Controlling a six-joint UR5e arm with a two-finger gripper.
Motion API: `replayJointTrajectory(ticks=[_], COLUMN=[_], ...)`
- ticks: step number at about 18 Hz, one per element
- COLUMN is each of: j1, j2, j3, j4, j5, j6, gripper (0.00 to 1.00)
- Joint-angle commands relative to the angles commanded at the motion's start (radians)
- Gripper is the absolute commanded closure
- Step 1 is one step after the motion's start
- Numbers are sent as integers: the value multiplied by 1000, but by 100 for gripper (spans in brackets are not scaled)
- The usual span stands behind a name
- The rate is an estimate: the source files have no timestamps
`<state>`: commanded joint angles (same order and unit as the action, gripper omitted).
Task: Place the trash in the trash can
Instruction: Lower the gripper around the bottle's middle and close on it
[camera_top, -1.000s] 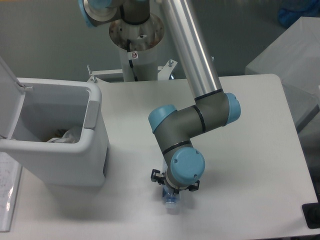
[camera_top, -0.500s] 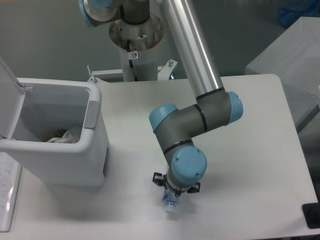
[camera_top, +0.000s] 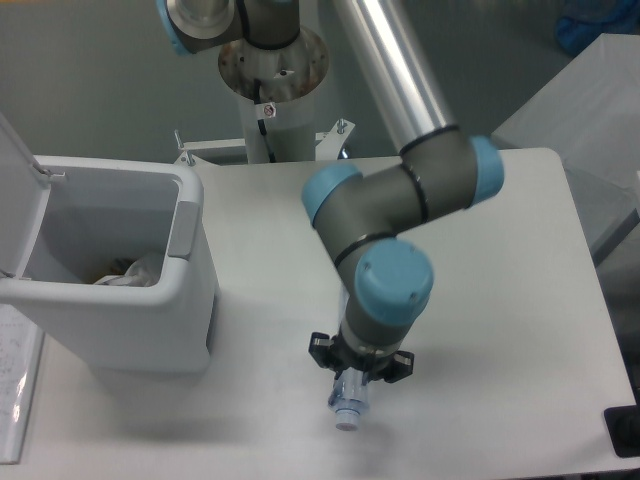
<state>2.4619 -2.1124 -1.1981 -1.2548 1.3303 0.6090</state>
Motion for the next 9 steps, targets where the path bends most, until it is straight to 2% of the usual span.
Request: replayJointTrajectory(ticks=[6, 9], j1=[84, 124], j2=[66, 72], j3=[17, 54], j4=[147, 173], j5=[-195, -311], j6=[-15, -25], gripper=[56, 56])
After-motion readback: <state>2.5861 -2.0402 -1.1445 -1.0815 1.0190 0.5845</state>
